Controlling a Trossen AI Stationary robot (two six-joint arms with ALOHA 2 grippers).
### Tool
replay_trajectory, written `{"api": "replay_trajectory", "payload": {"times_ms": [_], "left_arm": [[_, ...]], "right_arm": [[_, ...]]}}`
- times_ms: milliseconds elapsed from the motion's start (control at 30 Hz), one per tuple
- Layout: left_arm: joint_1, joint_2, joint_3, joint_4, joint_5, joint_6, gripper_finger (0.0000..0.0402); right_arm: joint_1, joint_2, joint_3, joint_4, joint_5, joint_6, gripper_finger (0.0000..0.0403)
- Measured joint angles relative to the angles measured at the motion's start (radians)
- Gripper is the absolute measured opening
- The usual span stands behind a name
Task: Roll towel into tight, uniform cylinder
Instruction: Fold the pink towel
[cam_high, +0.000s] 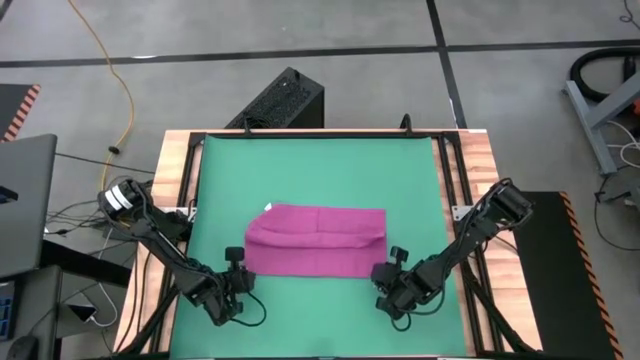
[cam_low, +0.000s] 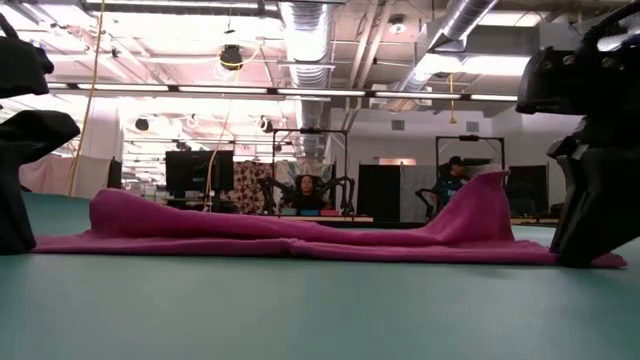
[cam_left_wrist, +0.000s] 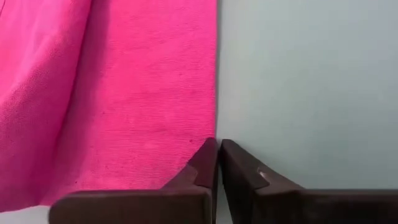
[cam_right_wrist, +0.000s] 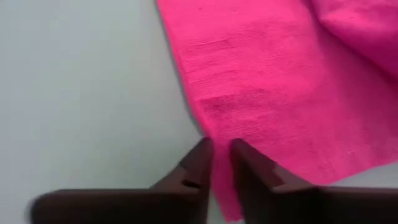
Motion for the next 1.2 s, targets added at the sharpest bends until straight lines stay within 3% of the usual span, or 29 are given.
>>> {"api": "replay_trajectory", "payload": {"times_ms": [100, 267, 500, 667, 833, 933, 1067, 1200], "left_arm": [[0.000, 0.001, 0.000, -0.004, -0.013, -0.042, 0.0001], [0.006, -0.012, 0.042, -0.075, -0.030, -0.076, 0.0000], [0.022, -0.063, 0.144, -0.349, -0.097, -0.116, 0.0000], [0.042, -0.067, 0.177, -0.413, -0.104, -0.066, 0.0000], [0.046, -0.069, 0.162, -0.326, -0.104, 0.026, 0.0000], [0.039, -0.069, 0.106, -0.208, -0.034, 0.151, 0.0012], [0.044, -0.076, 0.009, 0.011, 0.034, 0.259, 0.0053], [0.050, -0.076, -0.015, 0.025, -0.001, 0.257, 0.0104]], "right_arm": [[-0.001, 0.001, 0.001, -0.004, 0.000, 0.000, 0.0015], [0.008, 0.006, 0.050, -0.051, -0.004, -0.018, 0.0009], [0.012, 0.006, 0.225, -0.298, 0.067, -0.030, 0.0004], [0.012, 0.005, 0.370, -0.475, 0.136, -0.079, 0.0002], [0.004, 0.003, 0.429, -0.551, 0.155, -0.101, 0.0001], [-0.003, 0.003, 0.424, -0.535, 0.153, -0.103, 0.0001], [-0.002, 0.004, 0.410, -0.515, 0.152, -0.100, 0.0001], [-0.002, 0.003, 0.411, -0.508, 0.149, -0.097, 0.0000]]}}
